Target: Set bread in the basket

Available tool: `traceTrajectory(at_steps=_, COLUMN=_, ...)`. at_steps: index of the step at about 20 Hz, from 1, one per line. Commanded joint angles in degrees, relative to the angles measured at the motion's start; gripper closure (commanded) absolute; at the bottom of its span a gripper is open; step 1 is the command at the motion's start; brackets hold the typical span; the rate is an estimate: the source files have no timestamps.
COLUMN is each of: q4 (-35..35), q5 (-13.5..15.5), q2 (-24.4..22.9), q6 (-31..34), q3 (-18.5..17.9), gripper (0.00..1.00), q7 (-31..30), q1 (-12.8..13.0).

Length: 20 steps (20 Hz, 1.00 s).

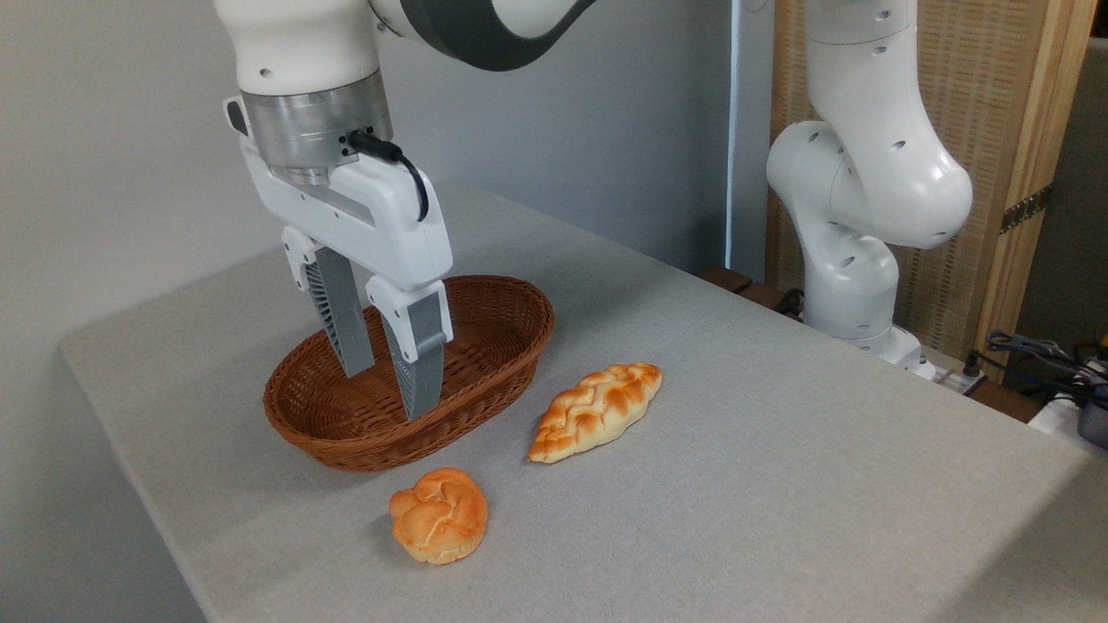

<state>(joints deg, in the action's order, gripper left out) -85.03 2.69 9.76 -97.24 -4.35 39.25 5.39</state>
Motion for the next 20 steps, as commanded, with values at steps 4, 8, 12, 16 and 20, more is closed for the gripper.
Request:
traceTrajectory(at_steps=4, q4=0.2, q5=2.2, q2=-0.8, q6=1.1, q3=-2.7, gripper=0.00, q7=-0.1, q1=0.5)
traceTrajectory(at_steps=8, q4=0.1, q5=2.1, q2=-0.8, q6=1.4, q3=-2.4, gripper=0.00, q7=0.0, q1=0.7)
traceTrajectory(at_steps=12, q4=0.2, q5=2.5, q2=-1.8, q6=2.2, q3=-1.9, gripper=0.00, q7=0.0, q1=1.1)
traceTrajectory(at_steps=16, q4=0.2, q5=4.9, q2=-1.9, q6=2.2, q3=-0.8, gripper=0.00, q7=-0.1, q1=1.3)
traceTrajectory(at_steps=20, q4=0.1, q5=5.2, q2=-1.9, q6=2.2, q3=-1.4, gripper=0.00, q7=0.6, q1=0.7)
